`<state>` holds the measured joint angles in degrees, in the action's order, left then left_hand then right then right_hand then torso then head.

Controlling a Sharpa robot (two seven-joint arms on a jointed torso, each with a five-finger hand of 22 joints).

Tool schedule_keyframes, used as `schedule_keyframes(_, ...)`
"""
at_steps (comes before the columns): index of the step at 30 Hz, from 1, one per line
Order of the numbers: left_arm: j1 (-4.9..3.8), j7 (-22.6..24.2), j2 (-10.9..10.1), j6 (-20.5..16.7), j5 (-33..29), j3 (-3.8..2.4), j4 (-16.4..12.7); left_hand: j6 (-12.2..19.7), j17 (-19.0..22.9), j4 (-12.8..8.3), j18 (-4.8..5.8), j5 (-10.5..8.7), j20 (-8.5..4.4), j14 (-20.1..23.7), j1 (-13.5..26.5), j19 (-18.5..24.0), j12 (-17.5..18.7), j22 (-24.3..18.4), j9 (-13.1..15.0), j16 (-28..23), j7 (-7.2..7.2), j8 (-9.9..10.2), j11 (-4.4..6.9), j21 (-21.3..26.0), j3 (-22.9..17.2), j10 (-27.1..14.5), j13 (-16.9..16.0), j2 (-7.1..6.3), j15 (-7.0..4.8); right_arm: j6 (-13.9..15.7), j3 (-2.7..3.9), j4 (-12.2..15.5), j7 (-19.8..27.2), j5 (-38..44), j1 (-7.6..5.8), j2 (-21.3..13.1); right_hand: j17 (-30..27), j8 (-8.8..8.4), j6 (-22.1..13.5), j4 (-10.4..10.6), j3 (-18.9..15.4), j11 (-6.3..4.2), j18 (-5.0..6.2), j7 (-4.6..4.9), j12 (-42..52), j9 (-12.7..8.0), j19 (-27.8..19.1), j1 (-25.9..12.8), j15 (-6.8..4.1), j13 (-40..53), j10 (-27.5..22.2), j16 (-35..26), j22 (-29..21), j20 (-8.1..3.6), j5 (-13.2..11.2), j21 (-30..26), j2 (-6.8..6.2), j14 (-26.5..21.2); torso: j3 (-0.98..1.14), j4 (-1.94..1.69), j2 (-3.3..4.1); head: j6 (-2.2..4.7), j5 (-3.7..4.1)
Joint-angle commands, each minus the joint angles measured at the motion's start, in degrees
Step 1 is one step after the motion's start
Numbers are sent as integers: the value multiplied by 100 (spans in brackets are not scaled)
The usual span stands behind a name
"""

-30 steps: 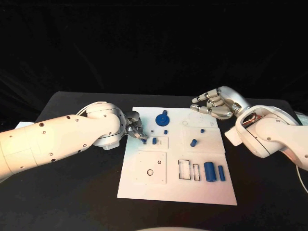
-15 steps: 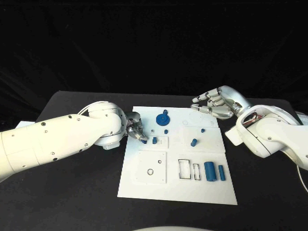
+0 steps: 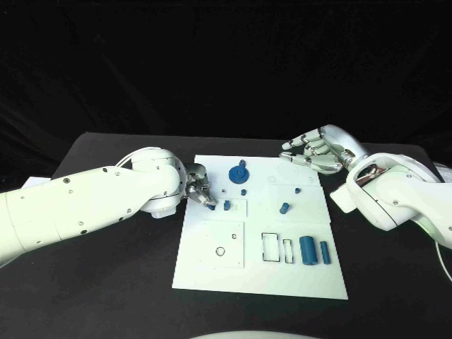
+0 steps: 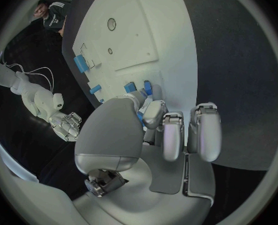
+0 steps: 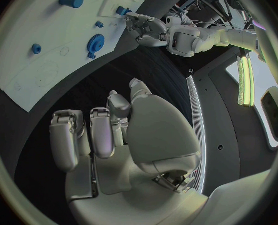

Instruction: Assemble the parts on the task board

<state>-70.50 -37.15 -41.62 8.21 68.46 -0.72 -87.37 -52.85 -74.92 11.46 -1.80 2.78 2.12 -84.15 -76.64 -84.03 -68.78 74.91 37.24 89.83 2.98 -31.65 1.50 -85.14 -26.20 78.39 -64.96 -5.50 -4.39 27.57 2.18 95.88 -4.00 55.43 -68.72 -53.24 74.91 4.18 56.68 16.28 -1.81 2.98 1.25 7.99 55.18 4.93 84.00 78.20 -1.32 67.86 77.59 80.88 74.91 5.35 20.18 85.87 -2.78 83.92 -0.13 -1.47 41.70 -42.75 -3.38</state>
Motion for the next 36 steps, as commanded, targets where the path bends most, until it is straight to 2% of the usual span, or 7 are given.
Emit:
schedule_keyframes(1,43,-87,22,237,11,27,8,-18,-1508,-558,25,14,-44,-585,-66,-275,29,1009,159,17,-36,-38,5,-6,-590,42,5,-3,-22,-64,1,12,51,19,5,2,219,-1,35,-15,-30,-8,76,-3,9,8,12,-14,9,-1,-34,-37,770,-19,1,-36,52,333,0,-4,-3,-1,1)
schedule_keyframes(13,52,-155,128,278,-67,37,120,-57,-1508,-478,24,12,-41,-585,90,-274,10,1009,210,17,-47,-76,8,0,-694,68,-18,12,-22,-65,0,29,49,19,5,-5,219,-1,35,-15,-30,-8,76,-3,9,8,12,-14,9,-1,-34,-37,770,-19,1,-36,52,333,3,4,-1,-11,1)
schedule_keyframes(27,74,-272,208,265,-105,47,200,-240,-1508,-266,44,20,-78,-585,576,-322,-117,1083,292,17,-145,-162,82,-63,-476,154,-162,-223,-79,-54,0,51,49,19,5,-20,219,-1,35,-15,-30,-8,76,-3,9,8,12,-14,9,-1,-34,-37,770,-19,1,-36,52,333,8,-1,-2,-33,18)
schedule_keyframes(36,75,-368,237,190,-87,48,238,-304,-1508,-168,56,54,-102,-585,785,-350,-159,1124,307,17,-171,-163,105,-99,-382,186,-212,-240,-102,-49,0,61,46,19,5,-29,203,-1,35,-18,-39,-9,78,-4,-3,8,9,-12,8,-10,-38,-50,765,-20,1,-40,58,331,8,0,-3,-32,16)
